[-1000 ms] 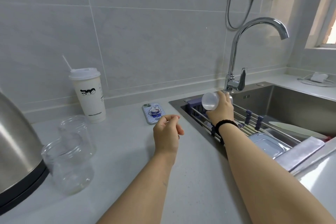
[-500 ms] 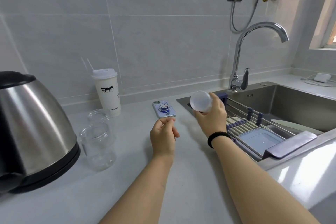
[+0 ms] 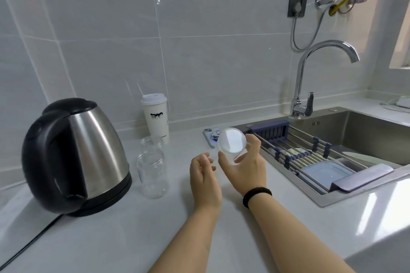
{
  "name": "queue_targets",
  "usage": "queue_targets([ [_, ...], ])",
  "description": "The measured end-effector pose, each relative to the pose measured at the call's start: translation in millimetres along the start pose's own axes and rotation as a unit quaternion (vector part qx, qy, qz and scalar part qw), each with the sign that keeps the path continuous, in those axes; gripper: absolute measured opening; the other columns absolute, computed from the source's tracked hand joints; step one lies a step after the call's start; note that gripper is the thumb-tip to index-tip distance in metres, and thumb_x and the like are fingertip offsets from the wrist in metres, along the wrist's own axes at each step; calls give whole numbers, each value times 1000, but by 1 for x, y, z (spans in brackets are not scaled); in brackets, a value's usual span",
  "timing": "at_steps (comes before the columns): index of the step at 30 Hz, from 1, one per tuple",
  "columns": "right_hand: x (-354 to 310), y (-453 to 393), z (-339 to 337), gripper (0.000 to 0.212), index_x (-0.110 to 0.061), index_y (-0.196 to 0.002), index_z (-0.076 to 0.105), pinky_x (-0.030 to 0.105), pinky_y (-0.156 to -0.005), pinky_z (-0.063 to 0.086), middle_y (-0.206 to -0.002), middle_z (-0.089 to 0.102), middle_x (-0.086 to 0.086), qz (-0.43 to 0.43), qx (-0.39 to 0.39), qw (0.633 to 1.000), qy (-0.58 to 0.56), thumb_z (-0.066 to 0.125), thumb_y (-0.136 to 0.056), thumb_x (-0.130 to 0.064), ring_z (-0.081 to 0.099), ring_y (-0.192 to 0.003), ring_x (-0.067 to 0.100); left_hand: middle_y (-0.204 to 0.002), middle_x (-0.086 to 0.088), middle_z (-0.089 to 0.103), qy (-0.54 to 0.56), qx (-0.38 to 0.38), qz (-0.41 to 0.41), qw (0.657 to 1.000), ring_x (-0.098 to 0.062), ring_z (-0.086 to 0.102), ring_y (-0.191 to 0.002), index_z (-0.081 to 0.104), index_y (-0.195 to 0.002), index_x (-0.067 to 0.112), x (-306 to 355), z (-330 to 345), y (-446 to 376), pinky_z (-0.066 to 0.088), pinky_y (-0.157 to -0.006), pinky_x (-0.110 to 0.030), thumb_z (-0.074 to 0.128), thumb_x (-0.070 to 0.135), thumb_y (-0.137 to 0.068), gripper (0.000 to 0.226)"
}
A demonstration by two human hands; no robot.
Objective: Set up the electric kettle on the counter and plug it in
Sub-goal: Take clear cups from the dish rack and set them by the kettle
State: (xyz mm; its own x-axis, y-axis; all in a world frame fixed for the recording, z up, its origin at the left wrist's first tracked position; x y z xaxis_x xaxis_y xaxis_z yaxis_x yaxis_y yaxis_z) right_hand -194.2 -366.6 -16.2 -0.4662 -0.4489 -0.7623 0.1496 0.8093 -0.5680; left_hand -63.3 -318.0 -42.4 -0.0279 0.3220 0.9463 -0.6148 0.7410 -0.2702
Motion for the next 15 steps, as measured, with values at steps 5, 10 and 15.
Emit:
queue_targets([
  [5, -15, 19, 5, 64, -30, -113, 33, 42, -81, 49, -94, 59, -7, -5, -6, 1000, 3, 67, -66, -56, 58, -83, 22, -118, 0, 57, -2, 31, 8, 999, -12, 54, -110, 59, -109, 25, 4, -20, 6, 41, -101, -33, 26, 38, -104, 36],
  [10, -33, 35, 7, 58, -19, -114, 44, 43, -87, 45, -92, 55, -9, -35, -6, 999, -6, 74, -71, -44, 53, -83, 11, -113, 5, 58, 28, 34, 6, 999, 1, 52, -107, 61, -112, 26, 12, -39, 16, 41, -101, -33, 23, 59, -85, 56],
  [15, -47, 50, 7, 55, -22, -110, 43, 41, -87, 44, -89, 58, -9, -49, -13, 999, -17, 69, -70, -49, 52, -80, 9, -119, 6, 56, 11, 39, 26, 999, -9, 49, -117, 61, -113, 26, 17, -55, 22, 38, -105, -34, 22, 57, -87, 56],
])
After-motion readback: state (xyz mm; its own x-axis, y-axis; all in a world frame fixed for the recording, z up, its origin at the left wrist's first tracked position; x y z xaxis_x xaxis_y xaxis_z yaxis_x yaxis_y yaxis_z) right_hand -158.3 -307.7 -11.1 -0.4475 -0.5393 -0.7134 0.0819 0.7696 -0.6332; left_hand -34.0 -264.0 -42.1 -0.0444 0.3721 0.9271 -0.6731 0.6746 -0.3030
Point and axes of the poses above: each hand's wrist, its own y-axis away from the middle knuckle, its own z-axis out of the palm, x = y × z, the point moved 7 cm from there along -y, towards the middle knuckle
